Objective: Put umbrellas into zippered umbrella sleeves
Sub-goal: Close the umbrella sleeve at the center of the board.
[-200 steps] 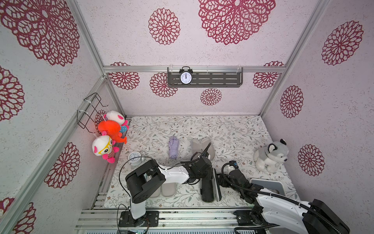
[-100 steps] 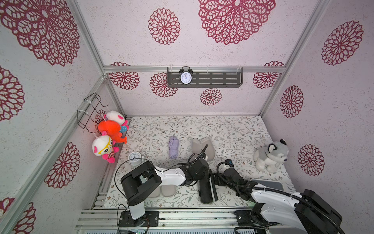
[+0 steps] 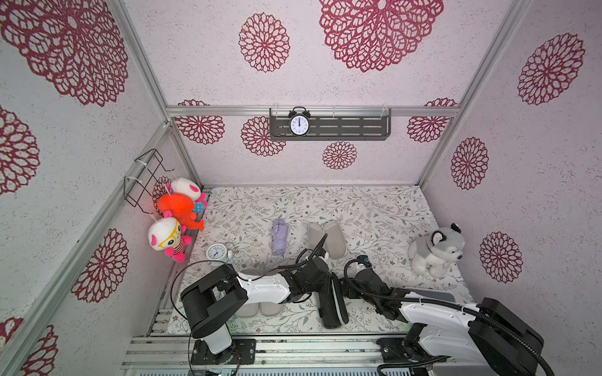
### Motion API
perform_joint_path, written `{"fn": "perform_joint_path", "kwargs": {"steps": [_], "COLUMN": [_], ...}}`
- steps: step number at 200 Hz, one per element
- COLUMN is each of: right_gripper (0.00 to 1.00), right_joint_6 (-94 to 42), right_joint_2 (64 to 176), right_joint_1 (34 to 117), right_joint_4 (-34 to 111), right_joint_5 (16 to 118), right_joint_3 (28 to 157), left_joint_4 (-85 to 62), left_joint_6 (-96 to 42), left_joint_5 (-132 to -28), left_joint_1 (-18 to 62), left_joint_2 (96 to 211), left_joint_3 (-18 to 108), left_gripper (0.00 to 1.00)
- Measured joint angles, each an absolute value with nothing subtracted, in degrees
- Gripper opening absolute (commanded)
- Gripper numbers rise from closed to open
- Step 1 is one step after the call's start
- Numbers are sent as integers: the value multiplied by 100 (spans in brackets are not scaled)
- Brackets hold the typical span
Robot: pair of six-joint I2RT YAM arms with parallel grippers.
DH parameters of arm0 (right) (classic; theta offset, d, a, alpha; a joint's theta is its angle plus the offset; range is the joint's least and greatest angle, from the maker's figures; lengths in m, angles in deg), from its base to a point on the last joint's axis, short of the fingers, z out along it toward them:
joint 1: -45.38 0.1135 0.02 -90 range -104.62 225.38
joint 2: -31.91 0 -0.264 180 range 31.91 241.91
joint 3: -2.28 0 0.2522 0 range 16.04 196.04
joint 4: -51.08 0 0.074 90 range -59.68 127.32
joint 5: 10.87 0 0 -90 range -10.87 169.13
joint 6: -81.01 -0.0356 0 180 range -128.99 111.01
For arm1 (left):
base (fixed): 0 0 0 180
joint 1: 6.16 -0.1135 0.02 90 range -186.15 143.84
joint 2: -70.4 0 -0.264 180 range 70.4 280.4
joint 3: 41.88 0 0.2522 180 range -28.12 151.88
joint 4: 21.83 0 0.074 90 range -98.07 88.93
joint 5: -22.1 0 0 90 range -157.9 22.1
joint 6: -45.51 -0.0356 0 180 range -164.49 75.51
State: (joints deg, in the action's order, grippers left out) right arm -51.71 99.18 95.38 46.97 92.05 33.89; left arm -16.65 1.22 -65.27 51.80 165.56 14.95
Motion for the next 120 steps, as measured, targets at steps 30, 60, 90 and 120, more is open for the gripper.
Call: {"fn": "perform_joint_path", "kwargs": {"steps": [30,60,90,120], "right_gripper": [74,75,75,75], "right_joint_6": [-5225,-5262,-5273,-5372], "right_joint_2": [9918,9817,9892,10237], "right_joint_1": [9708,9923,10139,10366], "right_joint_4": [4546,4253,4170,4222], "right_joint_5": [9409,9675,9743,9789], "right_joint_3": [3540,3653,3830,3935], "left_joint_4": [-1449,-1315,-1184,-1033], "left_joint_6": [142,286,535,732], "left_joint_5": [-6234,-5985,-5864,-5711], "left_joint_1": [5138,5084,5086,5167], "left_joint_2": [16090,15445,15028,14516], "left_joint_3": [1244,809,420,59], "left_gripper": [0,5,13,41]}}
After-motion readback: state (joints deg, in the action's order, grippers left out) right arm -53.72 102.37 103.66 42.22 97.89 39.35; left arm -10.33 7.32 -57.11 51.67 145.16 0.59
